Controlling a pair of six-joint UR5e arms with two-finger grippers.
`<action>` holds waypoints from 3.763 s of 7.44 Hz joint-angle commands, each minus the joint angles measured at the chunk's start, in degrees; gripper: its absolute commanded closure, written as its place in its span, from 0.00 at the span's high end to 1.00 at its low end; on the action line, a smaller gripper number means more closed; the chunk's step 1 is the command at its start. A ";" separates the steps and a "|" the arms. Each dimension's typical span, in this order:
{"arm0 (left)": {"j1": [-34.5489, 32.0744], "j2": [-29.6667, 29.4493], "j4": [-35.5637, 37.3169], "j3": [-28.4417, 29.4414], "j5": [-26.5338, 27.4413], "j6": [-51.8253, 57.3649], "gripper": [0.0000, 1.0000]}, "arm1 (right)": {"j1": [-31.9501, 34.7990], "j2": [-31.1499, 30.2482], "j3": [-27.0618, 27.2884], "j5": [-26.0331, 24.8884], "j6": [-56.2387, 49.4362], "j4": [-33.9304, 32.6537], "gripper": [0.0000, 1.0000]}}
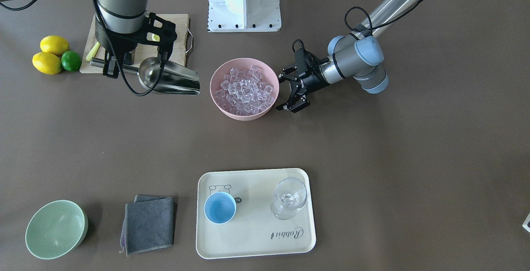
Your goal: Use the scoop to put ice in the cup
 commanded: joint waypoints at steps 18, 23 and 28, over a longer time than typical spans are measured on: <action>0.36 -1.35 0.06 0.94 -2.03 -1.70 0.98 | -12.64 14.62 -25.20 -3.55 17.23 2.20 0.00; 0.44 -1.26 0.06 0.94 -2.03 -1.62 0.98 | -13.26 13.13 -22.75 -0.65 23.22 7.04 0.00; 0.44 -1.18 0.06 1.02 -2.03 -1.53 0.98 | -13.26 8.29 -18.35 0.75 29.82 16.78 0.00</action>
